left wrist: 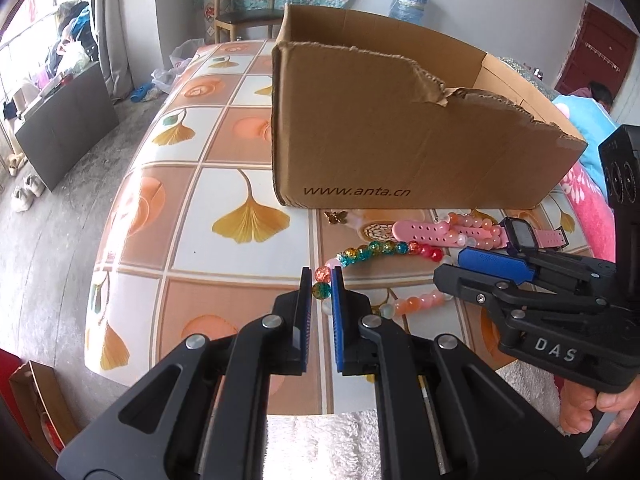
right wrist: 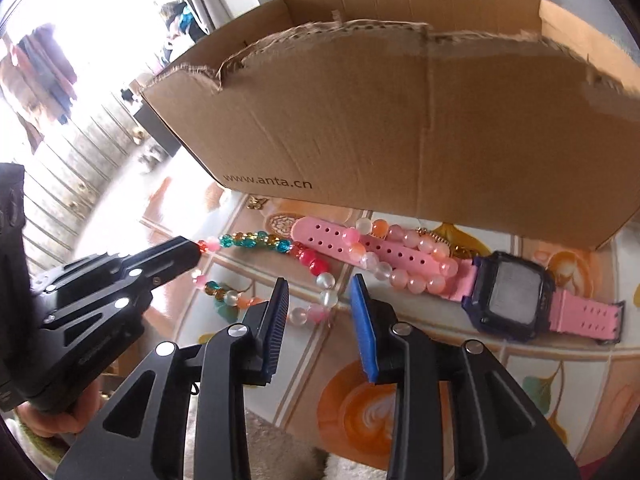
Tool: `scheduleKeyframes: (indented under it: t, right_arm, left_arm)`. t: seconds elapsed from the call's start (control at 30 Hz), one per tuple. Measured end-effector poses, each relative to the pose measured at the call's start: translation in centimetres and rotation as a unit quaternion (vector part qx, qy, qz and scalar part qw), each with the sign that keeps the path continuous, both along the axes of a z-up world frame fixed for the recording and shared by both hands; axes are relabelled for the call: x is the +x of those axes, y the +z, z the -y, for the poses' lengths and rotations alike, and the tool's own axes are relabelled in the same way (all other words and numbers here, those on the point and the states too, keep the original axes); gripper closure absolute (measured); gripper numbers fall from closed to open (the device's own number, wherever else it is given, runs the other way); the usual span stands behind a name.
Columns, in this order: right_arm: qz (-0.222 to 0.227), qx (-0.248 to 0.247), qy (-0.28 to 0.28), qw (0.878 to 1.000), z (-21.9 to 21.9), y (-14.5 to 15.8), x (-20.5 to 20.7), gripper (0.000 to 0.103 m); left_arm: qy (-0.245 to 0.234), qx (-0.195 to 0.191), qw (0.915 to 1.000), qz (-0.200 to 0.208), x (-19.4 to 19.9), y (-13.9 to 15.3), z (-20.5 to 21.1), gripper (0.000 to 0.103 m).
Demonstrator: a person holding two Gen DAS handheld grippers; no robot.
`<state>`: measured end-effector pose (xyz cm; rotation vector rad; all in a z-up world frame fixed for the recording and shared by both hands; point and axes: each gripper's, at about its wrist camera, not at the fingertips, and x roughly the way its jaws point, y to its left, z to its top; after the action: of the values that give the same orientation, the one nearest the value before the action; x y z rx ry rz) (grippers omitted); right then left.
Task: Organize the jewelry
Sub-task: 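Close the left tool on the colourful bead strand and lift it, then carry the bead strand into the box with the left tool and release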
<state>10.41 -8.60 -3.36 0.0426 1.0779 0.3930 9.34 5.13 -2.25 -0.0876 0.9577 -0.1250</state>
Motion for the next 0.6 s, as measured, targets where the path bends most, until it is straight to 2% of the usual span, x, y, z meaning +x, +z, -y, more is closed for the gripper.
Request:
scheduleKeyframes:
  t: [0.1, 0.17, 0.33, 0.43, 0.6]
  right_arm:
    - [0.013, -0.035, 0.002, 0.999, -0.9, 0.0, 0.0, 0.084]
    - [0.012, -0.037, 0.002, 0.999, -1.1, 0.0, 0.2, 0.092]
    - [0.011, -0.025, -0.001, 1.0, -0.9, 0.2, 0.4, 0.093]
    - [0.022, -0.016, -0.002, 1.0, 0.2, 1.2, -0.2, 0.093]
    - [0.063, -0.008, 0.001, 0.998, 0.9, 4.1, -1.6, 0.093]
  left_arm:
    - [-0.002, 0.0, 1.0, -0.005, 0.1, -0.4, -0.1, 0.095]
    - [-0.004, 0.001, 1.0, -0.006, 0.2, -0.5, 0.1, 0.095]
    - [-0.007, 0.027, 0.9996, 0.006, 0.1, -0.4, 0.8, 0.095]
    - [-0.007, 0.03, 0.9993, 0.018, -0.3, 0.5, 1.0, 0.095]
    - [-0.007, 0.034, 0.9982, 0.049, -1.3, 3.0, 1.5, 0.095]
